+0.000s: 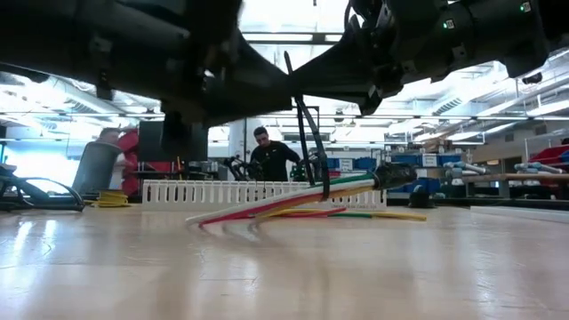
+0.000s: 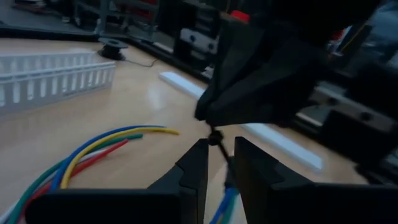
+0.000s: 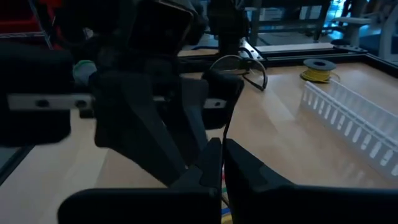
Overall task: Ziptie cables
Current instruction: Insert zip tie on the cable wire
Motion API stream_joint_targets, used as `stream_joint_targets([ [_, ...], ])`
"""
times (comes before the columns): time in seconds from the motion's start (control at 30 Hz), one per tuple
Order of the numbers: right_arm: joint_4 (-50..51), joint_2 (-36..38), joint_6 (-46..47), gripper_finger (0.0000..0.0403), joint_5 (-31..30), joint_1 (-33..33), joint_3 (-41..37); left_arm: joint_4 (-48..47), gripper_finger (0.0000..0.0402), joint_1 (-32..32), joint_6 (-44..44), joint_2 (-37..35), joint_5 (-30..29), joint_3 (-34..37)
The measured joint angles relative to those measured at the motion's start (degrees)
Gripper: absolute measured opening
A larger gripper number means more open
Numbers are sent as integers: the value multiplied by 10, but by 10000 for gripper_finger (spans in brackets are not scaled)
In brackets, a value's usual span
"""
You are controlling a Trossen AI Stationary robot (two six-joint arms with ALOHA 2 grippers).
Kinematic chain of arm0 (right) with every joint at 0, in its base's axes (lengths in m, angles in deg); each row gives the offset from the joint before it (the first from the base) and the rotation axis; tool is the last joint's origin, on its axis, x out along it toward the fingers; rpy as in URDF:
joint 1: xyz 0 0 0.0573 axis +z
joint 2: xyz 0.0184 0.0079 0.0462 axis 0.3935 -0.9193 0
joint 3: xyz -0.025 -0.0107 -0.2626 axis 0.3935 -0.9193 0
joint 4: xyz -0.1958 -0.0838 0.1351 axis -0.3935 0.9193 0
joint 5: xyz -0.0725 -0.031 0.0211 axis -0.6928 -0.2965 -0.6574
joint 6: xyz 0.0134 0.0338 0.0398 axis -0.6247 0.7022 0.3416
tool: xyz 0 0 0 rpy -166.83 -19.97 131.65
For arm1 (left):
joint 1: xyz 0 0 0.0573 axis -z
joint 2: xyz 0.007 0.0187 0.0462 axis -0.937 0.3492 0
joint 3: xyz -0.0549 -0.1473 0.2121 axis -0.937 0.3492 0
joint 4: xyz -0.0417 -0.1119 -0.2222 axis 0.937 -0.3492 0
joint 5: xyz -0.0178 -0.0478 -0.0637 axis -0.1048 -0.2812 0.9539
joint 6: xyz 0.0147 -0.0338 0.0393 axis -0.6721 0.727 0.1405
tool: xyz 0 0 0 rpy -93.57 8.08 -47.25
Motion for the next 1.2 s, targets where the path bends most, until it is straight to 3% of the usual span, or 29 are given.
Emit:
stream_joint_targets([
  [0.17, 4, 0, 0, 0, 11, 0, 0, -129, 53, -4, 21, 0, -4, -56],
  [0.33, 7, 0, 1, 0, 19, 0, 0, -241, 53, -4, 14, 0, -44, -107],
  [0.7, 6, 0, 4, 0, 21, -1, 0, -249, 49, -3, 10, 0, -75, -115],
  [0.83, 5, 0, 4, 0, 19, 0, 0, -260, 11, -3, 9, 0, -81, -115],
  [1.2, -29, 0, -16, 0, 15, -3, 0, -324, 1, -4, 85, 0, -59, -117],
])
